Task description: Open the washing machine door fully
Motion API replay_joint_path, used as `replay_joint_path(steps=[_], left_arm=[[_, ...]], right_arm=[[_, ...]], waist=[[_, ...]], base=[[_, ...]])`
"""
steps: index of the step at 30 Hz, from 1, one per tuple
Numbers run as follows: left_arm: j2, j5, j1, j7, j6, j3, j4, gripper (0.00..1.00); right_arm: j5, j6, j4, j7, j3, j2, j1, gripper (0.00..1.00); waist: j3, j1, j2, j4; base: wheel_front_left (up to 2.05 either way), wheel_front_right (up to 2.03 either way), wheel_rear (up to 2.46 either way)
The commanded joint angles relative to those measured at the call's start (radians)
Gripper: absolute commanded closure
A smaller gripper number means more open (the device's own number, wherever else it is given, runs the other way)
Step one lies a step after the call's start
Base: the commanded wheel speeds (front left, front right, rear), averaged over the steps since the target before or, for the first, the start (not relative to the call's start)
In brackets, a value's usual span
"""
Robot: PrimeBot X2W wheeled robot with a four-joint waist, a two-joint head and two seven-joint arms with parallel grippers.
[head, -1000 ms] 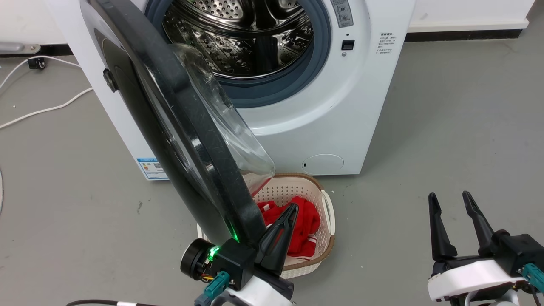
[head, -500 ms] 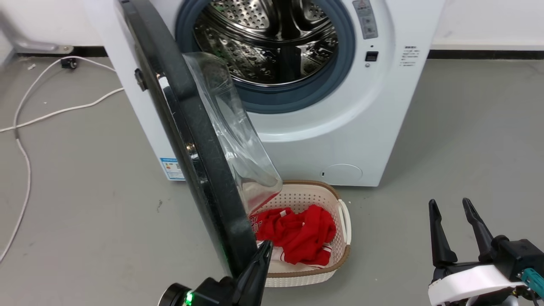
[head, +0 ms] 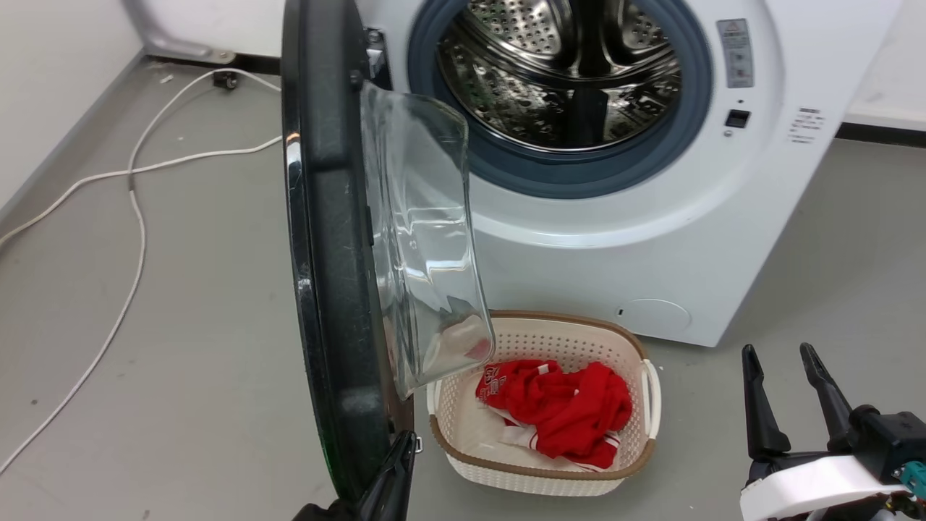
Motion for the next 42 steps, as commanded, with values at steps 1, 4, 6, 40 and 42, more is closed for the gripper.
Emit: replay_joint_path(steps=[1, 4, 6, 40, 42], left_arm=[[0.009, -0.002, 0.014, -0.008, 0.012, 0.014, -0.007, 1.00], [0.016, -0.005, 0.020, -0.012, 0.028, 0.032, -0.017, 1.00], [0.021, -0.008, 0.022, -0.016, 0.036, 0.048, -0.019, 1.00], [0.173, -0.192, -0.302, -0.139, 0.008, 0.607, 0.279, 1.00], [0.174, -0.182, -0.324, -0.139, -0.008, 0.633, 0.304, 1.00]], right_arm=[[-0.006, -0.001, -0.008, 0.002, -0.004, 0.001, 0.009, 0.00], [-0.005, -0.001, -0.013, 0.005, -0.005, 0.001, 0.004, 0.00], [-0.004, -0.001, -0.018, 0.008, -0.005, 0.001, 0.001, 0.00], [-0.071, -0.001, -0.090, 0.053, -0.035, 0.001, -0.112, 0.00], [-0.070, -0.001, -0.088, 0.053, -0.036, 0.001, -0.119, 0.00]], waist=[[0.005, 0.0000, 0.0000, 0.029], [0.013, 0.0000, 0.0000, 0.055], [0.021, 0.0000, 0.0000, 0.069], [0.224, 0.0000, 0.0000, 0.073], [0.230, 0.0000, 0.0000, 0.070]], base=[[0.00, 0.00, 0.00], [0.00, 0.00, 0.00], [0.00, 0.00, 0.00], [0.00, 0.00, 0.00], [0.00, 0.00, 0.00]])
